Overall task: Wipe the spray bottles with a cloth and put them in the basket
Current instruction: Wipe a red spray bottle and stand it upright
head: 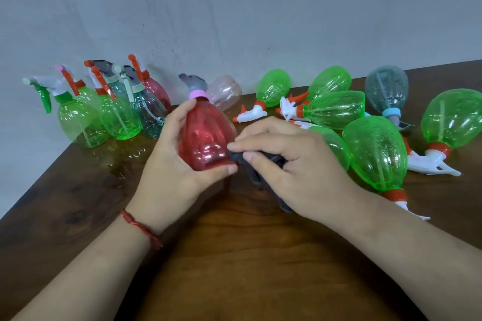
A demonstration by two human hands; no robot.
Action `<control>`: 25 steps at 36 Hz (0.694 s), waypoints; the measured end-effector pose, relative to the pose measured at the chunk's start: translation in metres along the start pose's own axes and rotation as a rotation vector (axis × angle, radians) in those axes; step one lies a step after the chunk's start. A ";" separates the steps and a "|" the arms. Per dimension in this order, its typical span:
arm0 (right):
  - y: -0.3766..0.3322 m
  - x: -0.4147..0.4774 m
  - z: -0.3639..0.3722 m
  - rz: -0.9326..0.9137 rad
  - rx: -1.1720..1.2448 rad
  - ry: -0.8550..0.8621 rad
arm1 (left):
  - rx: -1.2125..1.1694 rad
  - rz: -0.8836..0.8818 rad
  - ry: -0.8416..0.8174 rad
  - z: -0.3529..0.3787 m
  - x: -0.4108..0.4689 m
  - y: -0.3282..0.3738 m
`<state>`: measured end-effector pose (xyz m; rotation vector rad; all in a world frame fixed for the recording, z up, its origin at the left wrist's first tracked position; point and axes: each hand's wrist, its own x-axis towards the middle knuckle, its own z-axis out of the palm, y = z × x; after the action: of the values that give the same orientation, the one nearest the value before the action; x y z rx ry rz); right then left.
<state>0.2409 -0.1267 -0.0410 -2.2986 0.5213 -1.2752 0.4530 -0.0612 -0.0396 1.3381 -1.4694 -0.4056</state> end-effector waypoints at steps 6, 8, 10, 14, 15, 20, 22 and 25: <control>-0.002 -0.003 0.004 -0.027 -0.012 0.027 | 0.007 -0.007 -0.026 -0.003 0.001 0.000; 0.000 -0.001 0.001 0.006 0.000 0.079 | 0.071 0.022 -0.068 -0.001 -0.006 0.003; 0.002 0.002 -0.002 0.051 0.009 0.133 | 0.134 0.056 -0.132 -0.002 -0.009 0.008; 0.009 0.009 -0.013 0.156 0.053 0.190 | -0.054 -0.088 -0.398 0.015 0.006 0.042; 0.010 0.010 -0.015 0.185 0.060 0.197 | -0.129 -0.167 -0.326 0.014 0.007 0.038; 0.009 0.014 -0.018 0.256 0.190 0.253 | -0.122 -0.070 -0.296 0.025 0.006 0.047; 0.006 0.014 -0.016 0.246 0.241 0.279 | 0.109 0.096 -0.244 0.019 -0.008 0.038; 0.003 0.014 -0.015 0.216 0.260 0.301 | 0.160 0.157 -0.172 0.007 -0.016 0.013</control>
<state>0.2342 -0.1402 -0.0261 -1.7981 0.6424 -1.4899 0.4376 -0.0460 -0.0390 1.3271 -1.7682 -0.3127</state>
